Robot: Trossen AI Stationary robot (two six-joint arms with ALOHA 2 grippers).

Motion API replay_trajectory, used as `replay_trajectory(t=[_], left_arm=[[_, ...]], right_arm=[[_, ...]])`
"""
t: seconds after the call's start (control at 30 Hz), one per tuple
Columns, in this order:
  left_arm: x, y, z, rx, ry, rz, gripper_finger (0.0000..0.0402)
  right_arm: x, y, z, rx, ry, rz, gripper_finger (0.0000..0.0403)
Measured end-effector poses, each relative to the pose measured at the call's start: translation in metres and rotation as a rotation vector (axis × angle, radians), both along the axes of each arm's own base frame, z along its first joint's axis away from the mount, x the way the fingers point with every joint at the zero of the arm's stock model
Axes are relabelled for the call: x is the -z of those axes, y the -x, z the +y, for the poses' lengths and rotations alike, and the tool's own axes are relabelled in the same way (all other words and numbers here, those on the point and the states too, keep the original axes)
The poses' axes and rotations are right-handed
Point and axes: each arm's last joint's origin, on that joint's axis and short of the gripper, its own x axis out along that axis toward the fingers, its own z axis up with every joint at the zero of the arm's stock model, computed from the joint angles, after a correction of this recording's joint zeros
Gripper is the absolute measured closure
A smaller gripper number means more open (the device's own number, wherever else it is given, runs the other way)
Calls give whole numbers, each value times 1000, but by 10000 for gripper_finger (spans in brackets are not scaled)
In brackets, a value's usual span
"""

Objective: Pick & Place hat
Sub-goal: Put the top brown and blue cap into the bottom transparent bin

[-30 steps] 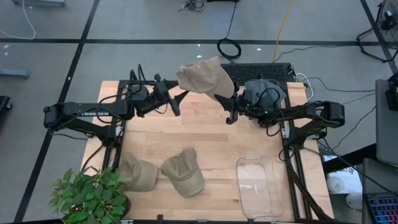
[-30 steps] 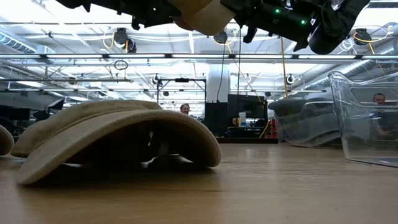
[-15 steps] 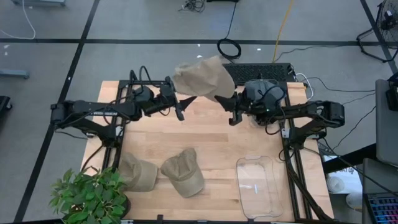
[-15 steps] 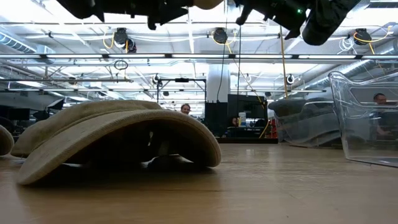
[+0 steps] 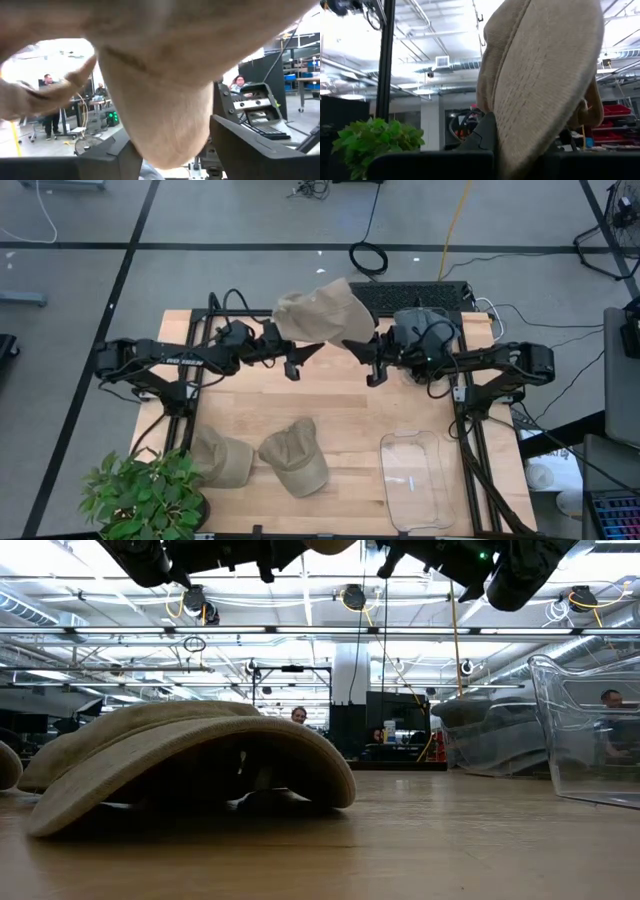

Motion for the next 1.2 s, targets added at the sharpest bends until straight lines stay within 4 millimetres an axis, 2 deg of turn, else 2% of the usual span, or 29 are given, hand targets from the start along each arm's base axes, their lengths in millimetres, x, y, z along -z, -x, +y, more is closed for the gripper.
replay_trajectory(t=[0.1,0.23,0.3,0.43,0.53,0.67,0.83,1.07,1.2], left_arm=[[0,0,0,15,0,0,226],[0,0,-2,97,-33,6,351],[0,1,-2,145,-18,15,383],[-5,10,-4,162,35,81,389],[-9,20,-5,111,85,144,392],[-25,41,-7,38,133,164,392],[-21,54,-13,106,175,290,392],[-6,58,-16,185,273,468,392],[0,55,-19,304,339,528,392]], right_arm=[[2,-2,0,17,14,30,401],[5,-4,-1,36,30,70,390],[8,-5,-2,43,36,106,383],[22,-4,-6,61,32,207,367],[42,-4,-11,77,17,345,352],[69,0,-19,123,-15,561,329],[87,3,-24,123,-20,746,297],[88,7,-16,127,109,822,268],[79,19,-15,194,108,886,267]])
